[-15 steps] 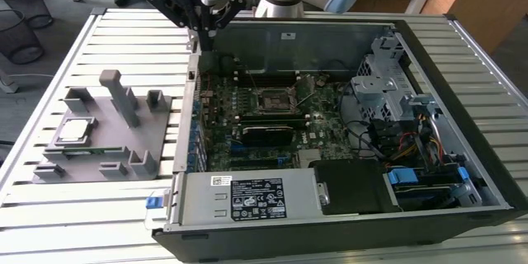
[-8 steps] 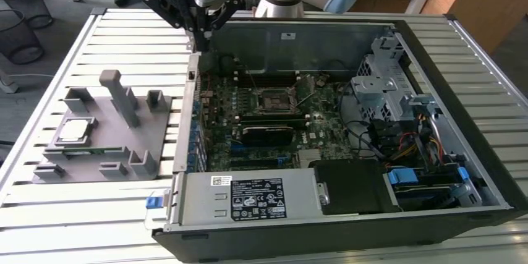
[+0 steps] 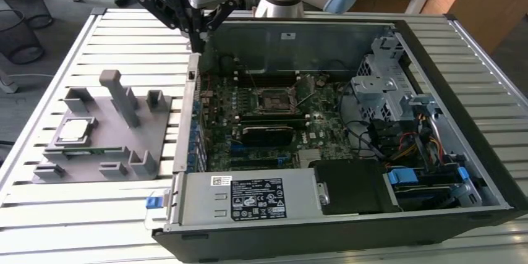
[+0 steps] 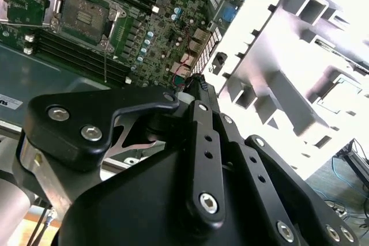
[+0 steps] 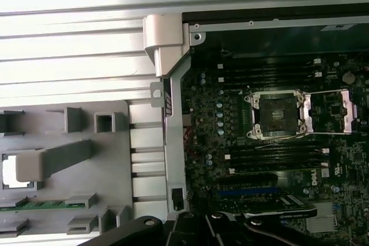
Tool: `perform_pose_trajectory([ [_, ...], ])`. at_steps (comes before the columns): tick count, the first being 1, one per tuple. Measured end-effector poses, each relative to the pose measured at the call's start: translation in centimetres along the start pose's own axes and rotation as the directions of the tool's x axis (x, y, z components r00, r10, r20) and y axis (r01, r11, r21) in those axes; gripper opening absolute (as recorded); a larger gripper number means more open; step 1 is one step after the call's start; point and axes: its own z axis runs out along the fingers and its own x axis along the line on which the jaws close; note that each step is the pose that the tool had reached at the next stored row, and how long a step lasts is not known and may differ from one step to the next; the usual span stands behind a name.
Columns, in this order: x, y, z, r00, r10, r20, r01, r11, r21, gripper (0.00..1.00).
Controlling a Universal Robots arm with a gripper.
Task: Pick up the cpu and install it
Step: 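Reach for the cpu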
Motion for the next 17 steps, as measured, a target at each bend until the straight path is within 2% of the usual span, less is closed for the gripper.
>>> perform_pose_trajectory([
  [17,1.35,-0.03,0.36,0.9999,0.001,-0.0135,-0.001,1.0000,0.0011,0.11],
])
